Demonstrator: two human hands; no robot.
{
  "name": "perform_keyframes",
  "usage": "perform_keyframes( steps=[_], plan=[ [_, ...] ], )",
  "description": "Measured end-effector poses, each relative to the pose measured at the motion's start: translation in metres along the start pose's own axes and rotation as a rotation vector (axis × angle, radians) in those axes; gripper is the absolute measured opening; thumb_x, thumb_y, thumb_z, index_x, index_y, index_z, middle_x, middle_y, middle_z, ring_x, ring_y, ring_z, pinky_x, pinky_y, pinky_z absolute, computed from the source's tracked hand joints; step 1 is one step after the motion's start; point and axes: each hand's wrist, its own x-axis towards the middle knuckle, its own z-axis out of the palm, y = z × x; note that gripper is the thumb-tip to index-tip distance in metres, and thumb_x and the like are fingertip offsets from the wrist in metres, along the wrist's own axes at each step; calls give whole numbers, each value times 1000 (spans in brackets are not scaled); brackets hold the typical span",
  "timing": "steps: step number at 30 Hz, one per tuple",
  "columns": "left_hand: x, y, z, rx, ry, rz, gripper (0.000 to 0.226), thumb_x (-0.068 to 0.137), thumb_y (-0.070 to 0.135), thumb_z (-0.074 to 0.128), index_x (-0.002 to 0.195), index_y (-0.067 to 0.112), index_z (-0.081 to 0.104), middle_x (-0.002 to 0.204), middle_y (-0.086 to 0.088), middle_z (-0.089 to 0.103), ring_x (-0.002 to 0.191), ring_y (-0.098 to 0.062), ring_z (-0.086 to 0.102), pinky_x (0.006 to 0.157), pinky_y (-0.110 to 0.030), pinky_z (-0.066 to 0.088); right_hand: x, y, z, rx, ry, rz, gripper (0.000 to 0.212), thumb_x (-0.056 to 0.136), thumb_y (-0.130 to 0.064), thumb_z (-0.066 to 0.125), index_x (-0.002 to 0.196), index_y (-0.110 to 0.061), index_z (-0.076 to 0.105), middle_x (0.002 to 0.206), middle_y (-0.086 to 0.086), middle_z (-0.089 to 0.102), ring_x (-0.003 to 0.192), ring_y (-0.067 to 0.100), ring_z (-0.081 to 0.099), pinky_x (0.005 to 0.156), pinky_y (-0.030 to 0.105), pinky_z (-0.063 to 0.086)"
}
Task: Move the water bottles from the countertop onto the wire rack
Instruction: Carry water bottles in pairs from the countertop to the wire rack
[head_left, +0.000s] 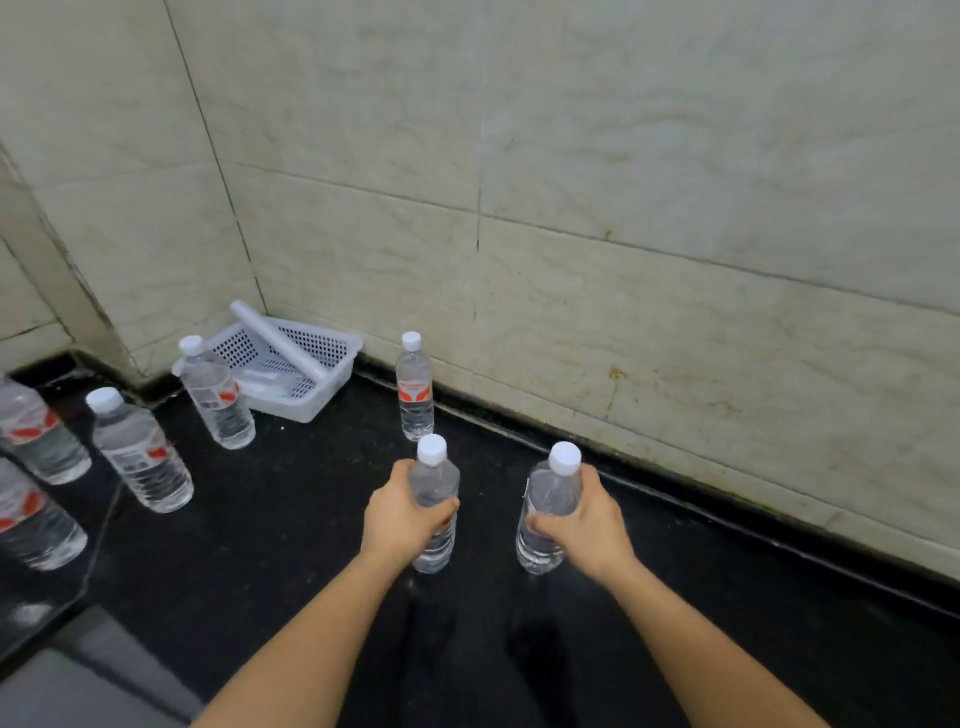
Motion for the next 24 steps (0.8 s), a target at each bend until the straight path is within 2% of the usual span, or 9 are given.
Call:
perform_keyframes(
  steps=[7,10,14,18,20,22,24],
  plan=[
    [-115,44,-24,-72,15,153,63,69,36,79,122,19,52,117,-4,65,107,-25,61,89,-38,51,-115,-21,-79,25,180,-48,67,61,-22,82,121,-23,52,110,-3,63,99,18,62,79,29,48],
    [-165,73,-26,-107,-32,237,64,68,37,81,120,21,48,109,2,60,101,-21,60,85,-35,50,-165,-24,-122,36,251,-40,77,59,-28,82,129,-20,50,117,-1,64,103,18,63,88,34,53],
    [-217,115,-20,-198,-183,312,63,66,35,82,117,21,47,110,1,61,99,-19,62,89,-41,52,-227,-24,-184,13,314,-28,84,58,-31,85,132,-19,46,119,-3,61,106,18,61,91,32,49],
    [-263,164,3,-313,-397,359,63,65,28,82,119,21,50,108,-3,69,92,-20,70,86,-44,56,-285,-21,-259,10,388,-9,74,56,-29,88,119,-15,52,110,0,65,99,18,66,87,34,52],
    [-288,193,22,-341,-496,416,58,68,23,81,117,21,50,107,-4,70,91,-20,70,82,-42,57,-312,-19,-298,-16,443,-1,72,56,-32,88,117,-17,53,109,0,65,98,17,65,85,34,53],
    [-317,223,43,-347,-578,484,50,73,16,79,113,22,49,103,-1,69,89,-17,69,72,-33,55,-338,-15,-337,-65,509,17,74,59,-31,88,122,-15,51,112,1,62,99,19,63,81,30,50],
    [-343,252,69,-345,-646,539,49,74,15,79,113,21,50,100,-1,68,87,-15,69,66,-27,51,-361,-8,-376,-88,590,22,77,55,-33,88,121,-14,52,112,3,62,96,19,64,80,33,53]
  ],
)
